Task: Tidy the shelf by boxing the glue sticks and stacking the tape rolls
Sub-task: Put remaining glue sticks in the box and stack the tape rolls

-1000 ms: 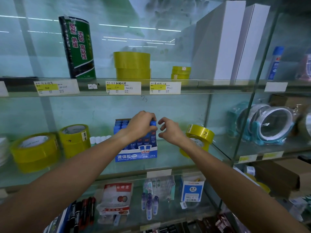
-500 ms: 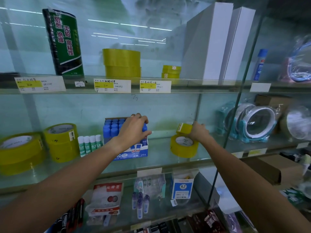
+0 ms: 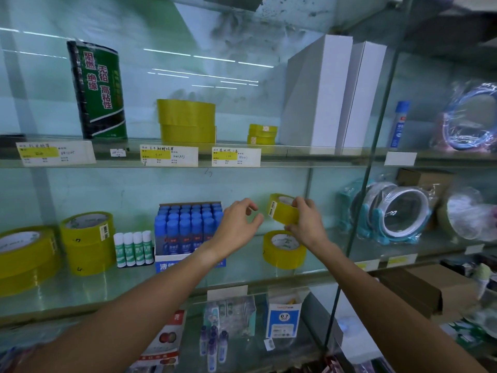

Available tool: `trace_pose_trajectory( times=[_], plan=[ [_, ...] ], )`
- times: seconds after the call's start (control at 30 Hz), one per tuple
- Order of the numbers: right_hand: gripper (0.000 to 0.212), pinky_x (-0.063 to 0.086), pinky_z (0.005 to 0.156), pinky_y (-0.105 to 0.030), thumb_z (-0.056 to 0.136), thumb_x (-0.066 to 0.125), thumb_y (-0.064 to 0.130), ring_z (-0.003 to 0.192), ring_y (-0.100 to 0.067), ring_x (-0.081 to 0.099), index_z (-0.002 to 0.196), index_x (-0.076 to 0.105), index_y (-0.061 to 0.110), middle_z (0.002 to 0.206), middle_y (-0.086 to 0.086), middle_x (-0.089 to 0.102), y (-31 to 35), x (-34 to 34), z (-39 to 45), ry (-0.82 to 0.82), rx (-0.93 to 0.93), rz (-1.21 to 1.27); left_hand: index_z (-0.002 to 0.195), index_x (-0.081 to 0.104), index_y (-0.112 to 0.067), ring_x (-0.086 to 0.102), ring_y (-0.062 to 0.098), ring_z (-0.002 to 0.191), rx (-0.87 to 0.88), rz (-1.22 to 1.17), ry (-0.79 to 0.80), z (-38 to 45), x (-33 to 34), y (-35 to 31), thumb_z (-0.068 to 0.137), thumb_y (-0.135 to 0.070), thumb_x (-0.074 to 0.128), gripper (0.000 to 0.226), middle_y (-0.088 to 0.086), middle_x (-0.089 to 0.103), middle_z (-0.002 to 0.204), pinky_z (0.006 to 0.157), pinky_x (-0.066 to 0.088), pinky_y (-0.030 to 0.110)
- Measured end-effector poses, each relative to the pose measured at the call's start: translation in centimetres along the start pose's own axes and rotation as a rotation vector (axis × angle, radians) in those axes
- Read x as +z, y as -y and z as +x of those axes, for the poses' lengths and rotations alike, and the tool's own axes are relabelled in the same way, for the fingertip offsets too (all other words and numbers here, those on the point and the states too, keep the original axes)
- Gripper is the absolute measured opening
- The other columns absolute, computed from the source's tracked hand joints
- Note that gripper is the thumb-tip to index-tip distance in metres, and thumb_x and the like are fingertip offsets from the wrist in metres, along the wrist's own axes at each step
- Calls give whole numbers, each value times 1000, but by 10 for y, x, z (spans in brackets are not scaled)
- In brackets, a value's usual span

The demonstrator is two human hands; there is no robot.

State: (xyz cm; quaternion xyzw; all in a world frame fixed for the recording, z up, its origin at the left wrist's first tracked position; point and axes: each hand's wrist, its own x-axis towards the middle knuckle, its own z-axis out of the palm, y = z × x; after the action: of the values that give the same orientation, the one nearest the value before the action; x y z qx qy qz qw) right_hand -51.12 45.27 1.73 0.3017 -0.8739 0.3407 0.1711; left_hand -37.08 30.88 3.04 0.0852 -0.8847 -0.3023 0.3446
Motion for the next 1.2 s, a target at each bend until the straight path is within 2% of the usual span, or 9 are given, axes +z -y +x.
trace_pose_trajectory(
  times=[0.1, 0.27, 0.4, 0.57, 0.7, 0.8, 0.9, 1.0, 1.2],
  plan=[
    [60, 49, 92, -44, 64, 85, 13, 113, -34, 50, 110, 48, 22, 130, -4, 44, 18, -10, -7, -40, -103, 34, 124, 50, -18, 64, 22, 92, -184, -225, 44, 9, -4, -12, 90, -41, 59, 42, 5, 57, 110, 73, 60, 40],
    [67, 45, 97, -37, 61, 84, 8, 120, -33, 46, 115, 48, 23, 136, -4, 40, 55, -19, -19, -34, -238, 81, 137, 33, -18, 71, 30, 82, -423, -566, 85, 13, -30, -22, 92, -43, 57, 56, 9, 60, 106, 64, 61, 46],
    [69, 46, 99, -40, 62, 84, 8, 127, -32, 42, 118, 47, 23, 145, -3, 34, 92, -16, -31, -1, -305, 103, 131, 38, -13, 72, 32, 79, -497, -697, 60, 6, -62, -11, 90, -40, 63, 55, 18, 62, 110, 65, 61, 43],
    [70, 45, 102, -45, 64, 86, 15, 132, -30, 39, 120, 46, 32, 147, -4, 33, 136, -4, -42, 48, -391, 159, 122, 48, -1, 69, 37, 91, -569, -868, -10, -4, -108, 17, 87, -23, 70, 47, 22, 59, 116, 62, 59, 37],
    [75, 45, 100, -35, 69, 86, 22, 122, -18, 45, 131, 45, 29, 140, -2, 41, 168, 3, -45, 144, -371, 384, 121, 53, 1, 67, 35, 86, -621, -874, -79, -20, -151, 41, 87, -19, 69, 43, 24, 61, 113, 56, 58, 33],
    [67, 46, 102, -38, 77, 80, 27, 125, -19, 44, 134, 44, 33, 142, 0, 44, 194, 21, -43, 260, -340, 516, 121, 54, 0, 63, 33, 77, -655, -838, -124, -36, -188, 64, 88, -19, 68, 40, 24, 58, 108, 50, 55, 30],
    [59, 51, 98, -44, 78, 79, 30, 120, -23, 54, 129, 49, 37, 135, 7, 51, 223, 44, -43, 373, -383, 537, 118, 57, 0, 59, 32, 69, -673, -776, -177, -50, -221, 85, 88, -18, 65, 36, 23, 58, 96, 48, 52, 29],
    [53, 53, 95, -39, 79, 78, 29, 115, -20, 58, 126, 54, 35, 133, 4, 54, 259, 64, -46, 428, -467, 526, 111, 60, -3, 61, 30, 66, -677, -719, -217, -60, -254, 104, 89, -19, 62, 27, 20, 62, 88, 50, 51, 31],
    [35, 47, 97, -36, 75, 81, 27, 109, -19, 56, 105, 62, 30, 122, -3, 59, 329, 103, -52, 396, -530, 464, 115, 58, -2, 60, 26, 60, -701, -632, -284, -81, -312, 138, 93, -20, 55, 28, 16, 61, 83, 46, 49, 28]
  ],
)
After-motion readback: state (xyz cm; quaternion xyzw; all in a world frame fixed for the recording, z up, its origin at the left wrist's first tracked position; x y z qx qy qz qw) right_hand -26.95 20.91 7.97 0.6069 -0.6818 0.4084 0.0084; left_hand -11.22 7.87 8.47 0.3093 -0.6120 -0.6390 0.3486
